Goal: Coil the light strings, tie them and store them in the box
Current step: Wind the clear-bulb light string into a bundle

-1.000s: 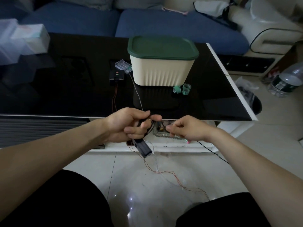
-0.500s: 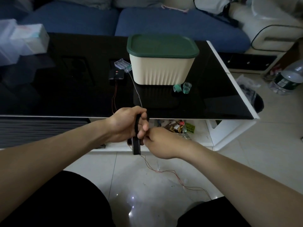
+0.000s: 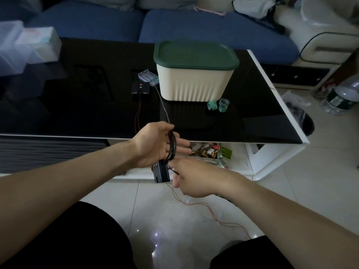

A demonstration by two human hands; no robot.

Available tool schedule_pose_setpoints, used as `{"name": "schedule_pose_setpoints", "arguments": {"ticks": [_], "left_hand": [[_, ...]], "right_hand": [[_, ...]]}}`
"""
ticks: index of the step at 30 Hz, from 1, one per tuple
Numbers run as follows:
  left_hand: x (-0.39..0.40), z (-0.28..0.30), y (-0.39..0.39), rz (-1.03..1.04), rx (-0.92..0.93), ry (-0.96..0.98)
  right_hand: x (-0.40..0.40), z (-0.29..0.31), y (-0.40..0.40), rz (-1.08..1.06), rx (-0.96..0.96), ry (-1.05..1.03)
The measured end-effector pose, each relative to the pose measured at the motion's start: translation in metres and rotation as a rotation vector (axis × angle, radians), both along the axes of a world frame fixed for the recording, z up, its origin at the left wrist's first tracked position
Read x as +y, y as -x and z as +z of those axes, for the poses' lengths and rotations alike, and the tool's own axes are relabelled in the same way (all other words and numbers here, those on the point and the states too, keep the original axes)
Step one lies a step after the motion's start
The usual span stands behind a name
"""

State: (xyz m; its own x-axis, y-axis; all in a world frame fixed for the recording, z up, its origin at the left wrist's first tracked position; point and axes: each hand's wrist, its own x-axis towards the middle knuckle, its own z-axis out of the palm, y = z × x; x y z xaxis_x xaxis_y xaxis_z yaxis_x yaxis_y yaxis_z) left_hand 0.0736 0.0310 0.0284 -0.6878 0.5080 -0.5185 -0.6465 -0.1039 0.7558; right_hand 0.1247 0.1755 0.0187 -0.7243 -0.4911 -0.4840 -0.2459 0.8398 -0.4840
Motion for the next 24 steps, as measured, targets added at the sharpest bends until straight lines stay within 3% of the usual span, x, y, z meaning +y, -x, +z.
{"name": "schedule_pose_setpoints", "arguments": {"ticks": [6, 12, 19, 24], "left_hand": [[0.004, -0.010, 0.000, 0.063, 0.263, 0.321], [-0.002, -0.016, -0.001, -0.323, 0.481, 0.584], [0.000, -0.005, -0.004, -0.557, 0.219, 0.281], [-0.004, -0.004, -0.002, -0.531, 0.101, 0.102]], "right_hand": [[0.002, 0.008, -0.001, -0.020, 0.036, 0.066], [0.015, 0.020, 0.000, -0.073, 0.128, 0.278], [0.037, 0.020, 0.016, -0.297, 0.332, 0.458], [0.057, 0.020, 0.028, -0.368, 0.288, 0.447]]}}
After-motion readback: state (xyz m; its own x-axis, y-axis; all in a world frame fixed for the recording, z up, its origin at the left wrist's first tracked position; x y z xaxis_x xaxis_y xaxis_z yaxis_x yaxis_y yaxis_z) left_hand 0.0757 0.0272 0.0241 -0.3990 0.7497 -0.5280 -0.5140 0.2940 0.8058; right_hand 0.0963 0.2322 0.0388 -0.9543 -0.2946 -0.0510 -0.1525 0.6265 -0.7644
